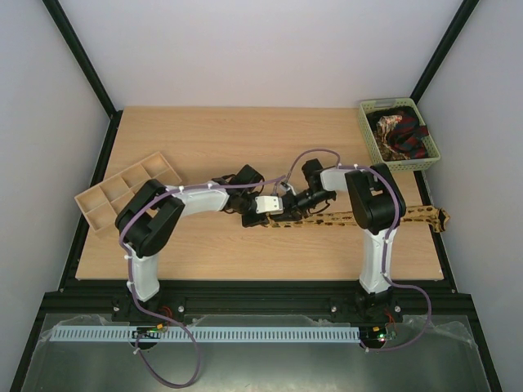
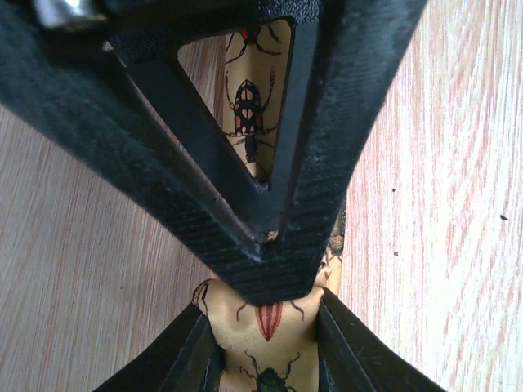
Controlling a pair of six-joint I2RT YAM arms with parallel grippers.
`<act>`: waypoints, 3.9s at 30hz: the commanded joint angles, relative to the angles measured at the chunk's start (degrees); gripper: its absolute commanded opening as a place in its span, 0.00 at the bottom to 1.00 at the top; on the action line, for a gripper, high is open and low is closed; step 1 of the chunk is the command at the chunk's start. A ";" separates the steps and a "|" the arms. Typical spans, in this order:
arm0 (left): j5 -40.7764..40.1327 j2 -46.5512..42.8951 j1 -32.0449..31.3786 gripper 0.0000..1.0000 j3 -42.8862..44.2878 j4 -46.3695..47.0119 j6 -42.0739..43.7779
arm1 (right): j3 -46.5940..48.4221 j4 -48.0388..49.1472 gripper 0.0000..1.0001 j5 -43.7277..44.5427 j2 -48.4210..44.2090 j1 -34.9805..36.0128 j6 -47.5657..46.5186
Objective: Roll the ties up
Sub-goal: Fold the tie at the center of the board, then roll the tie at the center of the board.
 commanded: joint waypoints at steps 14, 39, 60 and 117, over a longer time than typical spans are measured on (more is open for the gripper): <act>-3.03 2.70 -0.57 0.29 0.36 -4.55 0.57 | -0.80 3.59 0.26 -4.46 -2.45 1.98 6.72; -3.39 2.79 -0.58 0.30 0.50 -4.63 0.51 | -2.57 7.47 0.17 1.84 -2.06 4.09 12.70; 2.44 1.73 -0.70 0.66 1.39 -2.40 1.64 | -3.09 2.93 0.01 3.40 -0.62 1.21 6.76; 24.52 1.13 5.40 0.86 -26.53 60.89 -15.51 | -1.36 -8.09 0.01 19.26 4.49 -2.01 -4.66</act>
